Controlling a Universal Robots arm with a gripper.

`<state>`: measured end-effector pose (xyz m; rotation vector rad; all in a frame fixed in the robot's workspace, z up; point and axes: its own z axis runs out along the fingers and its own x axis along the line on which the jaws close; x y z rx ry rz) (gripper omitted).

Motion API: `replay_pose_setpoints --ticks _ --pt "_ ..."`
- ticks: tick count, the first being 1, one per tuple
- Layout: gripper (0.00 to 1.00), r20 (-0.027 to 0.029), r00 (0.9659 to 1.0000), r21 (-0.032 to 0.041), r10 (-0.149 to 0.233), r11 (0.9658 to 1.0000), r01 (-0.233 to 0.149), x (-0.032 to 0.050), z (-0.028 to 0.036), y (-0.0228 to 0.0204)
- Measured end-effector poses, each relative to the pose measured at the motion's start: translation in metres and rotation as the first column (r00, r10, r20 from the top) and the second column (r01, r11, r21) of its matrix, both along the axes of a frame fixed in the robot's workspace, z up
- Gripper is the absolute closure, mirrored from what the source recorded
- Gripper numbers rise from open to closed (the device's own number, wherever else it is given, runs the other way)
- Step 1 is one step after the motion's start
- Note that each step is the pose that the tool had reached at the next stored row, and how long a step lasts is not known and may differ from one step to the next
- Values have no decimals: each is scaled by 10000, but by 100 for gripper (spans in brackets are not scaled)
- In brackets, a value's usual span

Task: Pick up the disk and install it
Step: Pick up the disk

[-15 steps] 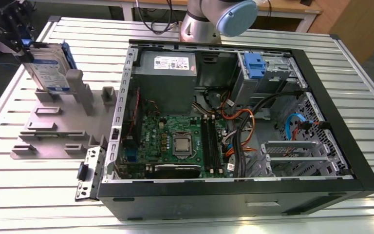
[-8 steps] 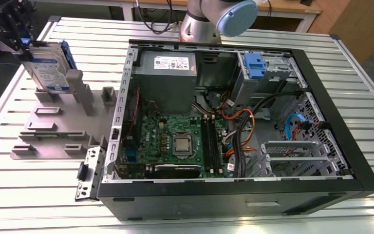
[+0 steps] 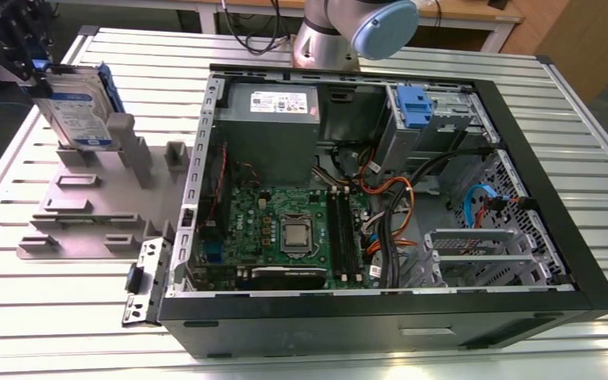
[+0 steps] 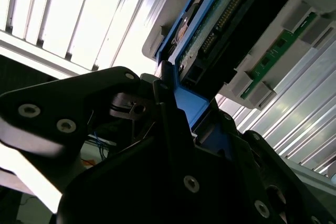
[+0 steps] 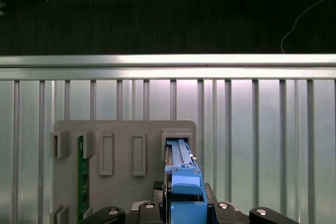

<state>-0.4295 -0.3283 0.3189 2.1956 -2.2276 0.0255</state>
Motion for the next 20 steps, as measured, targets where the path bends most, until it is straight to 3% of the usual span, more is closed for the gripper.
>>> replay_pose_setpoints --ticks 2,4,20 --pt "64 -2 10000 -7 0 10000 0 0 4 0" --pt "64 -2 10000 -32 0 10000 0 0 92 0" --pt "64 -2 10000 -34 0 10000 0 0 126 0"
